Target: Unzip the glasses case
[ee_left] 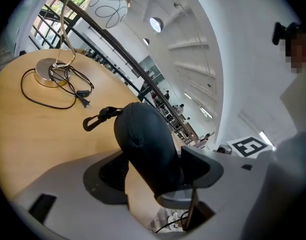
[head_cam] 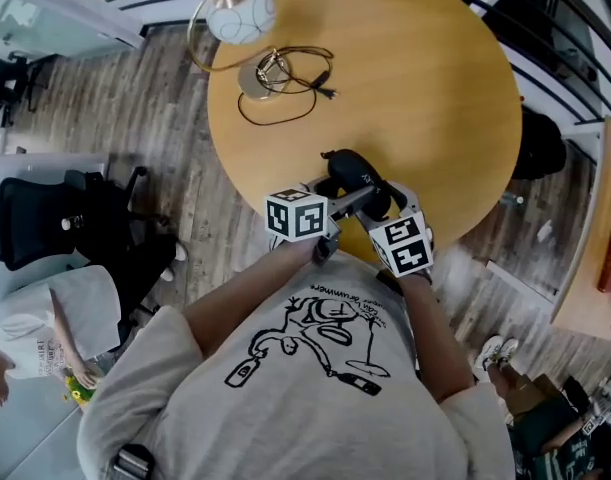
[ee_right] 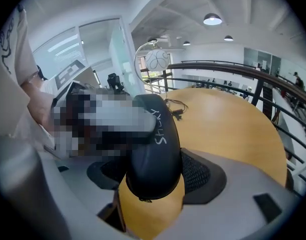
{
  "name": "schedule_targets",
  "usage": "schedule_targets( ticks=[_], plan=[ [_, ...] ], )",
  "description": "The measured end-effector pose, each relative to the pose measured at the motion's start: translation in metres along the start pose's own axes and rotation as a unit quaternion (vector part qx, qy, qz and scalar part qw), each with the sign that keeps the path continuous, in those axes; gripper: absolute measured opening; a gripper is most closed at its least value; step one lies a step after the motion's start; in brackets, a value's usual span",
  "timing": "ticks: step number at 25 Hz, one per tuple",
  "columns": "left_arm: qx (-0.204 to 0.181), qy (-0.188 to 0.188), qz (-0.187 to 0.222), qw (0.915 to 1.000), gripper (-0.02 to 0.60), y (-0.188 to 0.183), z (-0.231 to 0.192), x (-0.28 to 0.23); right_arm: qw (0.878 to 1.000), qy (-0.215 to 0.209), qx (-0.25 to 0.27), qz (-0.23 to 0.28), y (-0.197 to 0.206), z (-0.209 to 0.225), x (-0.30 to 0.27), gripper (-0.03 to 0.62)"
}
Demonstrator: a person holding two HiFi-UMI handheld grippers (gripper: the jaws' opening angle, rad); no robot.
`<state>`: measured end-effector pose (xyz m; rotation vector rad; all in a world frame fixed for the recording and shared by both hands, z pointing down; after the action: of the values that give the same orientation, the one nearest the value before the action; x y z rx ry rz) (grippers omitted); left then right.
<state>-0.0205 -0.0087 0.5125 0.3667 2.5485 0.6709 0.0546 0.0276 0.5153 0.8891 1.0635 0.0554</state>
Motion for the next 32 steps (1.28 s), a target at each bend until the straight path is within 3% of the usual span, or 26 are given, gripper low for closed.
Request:
schedule_targets(
  ticks=[9, 17, 22, 23, 25, 26, 32],
  plan=[
    [0.005, 0.016, 0.013, 0.9998, 0.307, -0.008, 0.012, -0.007, 1.0, -0.008, -0.02, 0.019, -0.004, -0.005, 0.011, 0.314],
    [-0.001, 0.019, 0.05, 0.9986, 0.267, -0.034, 0.011, 0.011, 0.998, -0.021, 0.041, 0.046, -0.014, -0.006, 0.031, 0.314],
    [0.018, 0.027, 0.08, 0.9963, 0.258, -0.062, 0.005, 0.031, 0.996, -0.021, 0.09, 0.009, -0.005, -0.01, 0.034, 0.311],
    [0.021, 0.031, 0.086, 0.9956, 0.256, -0.066, 0.007, 0.034, 0.995, -0.024, 0.097, 0.004, -0.002, -0.011, 0.032, 0.301],
    [0.03, 0.043, 0.096, 0.994, 0.255, -0.071, 0.01, 0.039, 0.994, -0.026, 0.107, 0.008, -0.004, -0.015, 0.031, 0.117],
    [0.034, 0.049, 0.1, 0.9932, 0.255, -0.073, 0.013, 0.04, 0.994, -0.027, 0.11, 0.013, -0.007, -0.017, 0.031, 0.08],
    [0.054, 0.069, 0.108, 0.9903, 0.253, -0.072, 0.018, 0.043, 0.993, -0.034, 0.105, 0.042, -0.018, -0.018, 0.026, 0.073]
  ],
)
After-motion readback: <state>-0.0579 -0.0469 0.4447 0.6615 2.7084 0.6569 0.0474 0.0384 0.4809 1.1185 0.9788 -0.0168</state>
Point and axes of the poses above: the fingertips, and each gripper's own axes: x backward along the fingers, z to its right, y out of its underside, the point moved 5 cm from there along x, backward along the fingers
